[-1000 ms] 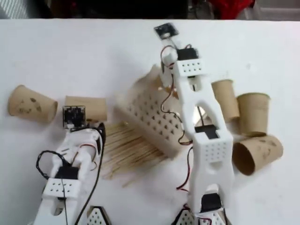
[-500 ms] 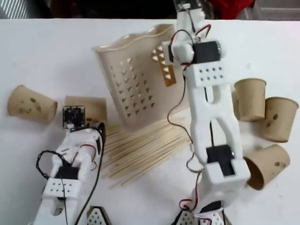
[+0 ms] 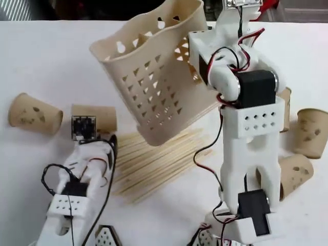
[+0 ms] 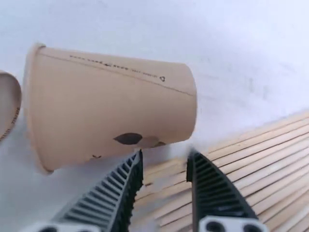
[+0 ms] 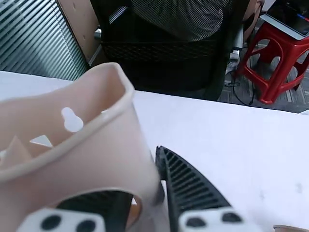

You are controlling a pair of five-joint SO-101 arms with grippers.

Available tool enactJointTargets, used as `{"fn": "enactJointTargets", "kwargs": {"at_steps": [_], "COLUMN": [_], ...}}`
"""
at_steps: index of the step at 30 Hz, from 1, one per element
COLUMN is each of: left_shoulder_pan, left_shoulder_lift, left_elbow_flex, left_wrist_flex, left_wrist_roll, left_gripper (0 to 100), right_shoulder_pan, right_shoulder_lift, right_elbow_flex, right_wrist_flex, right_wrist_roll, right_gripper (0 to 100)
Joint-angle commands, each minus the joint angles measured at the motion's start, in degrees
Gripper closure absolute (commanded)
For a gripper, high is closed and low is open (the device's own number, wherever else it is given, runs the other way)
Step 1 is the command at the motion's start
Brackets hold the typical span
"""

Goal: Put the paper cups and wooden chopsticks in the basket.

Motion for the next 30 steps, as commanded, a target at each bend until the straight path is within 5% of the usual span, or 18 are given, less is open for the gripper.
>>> {"fn": "enactJointTargets", "kwargs": {"at_steps": [1,4,8,12,15,21,30], "left_shoulder_pan": [4.09,3.91,-4.97,-9.98,-15.08,-14.20,-11.03], "left_shoulder_lift": [-1.27,-1.27,-1.27,-1.27,-1.10,4.97,53.32], "left_elbow_flex": [-0.18,-1.58,-7.74,-20.40,-33.67,-69.19,-141.27], "left_wrist_flex": [-0.26,-3.69,-7.21,-1.23,9.49,35.16,69.98], "left_wrist_roll": [-0.53,-0.62,-0.35,-3.08,-8.53,-11.08,-10.99], "left_gripper": [83,83,83,83,83,83,70], "right_shoulder_pan": [-0.48,-0.40,-0.13,-0.04,0.04,0.92,0.92], "right_shoulder_lift": [-3.30,-3.30,-3.30,-3.21,-2.68,-3.47,-8.04], "right_elbow_flex": [-0.79,-0.79,-0.79,-0.26,-0.26,9.85,40.18], "right_wrist_flex": [-3.91,-5.32,-6.11,-7.52,-7.96,-19.82,-56.04], "right_wrist_roll": [-0.70,-0.88,-3.78,-3.87,-3.78,-3.87,-3.96], "right_gripper": [98.3,98.3,98.3,98.3,98.3,98.3,98.3]}}
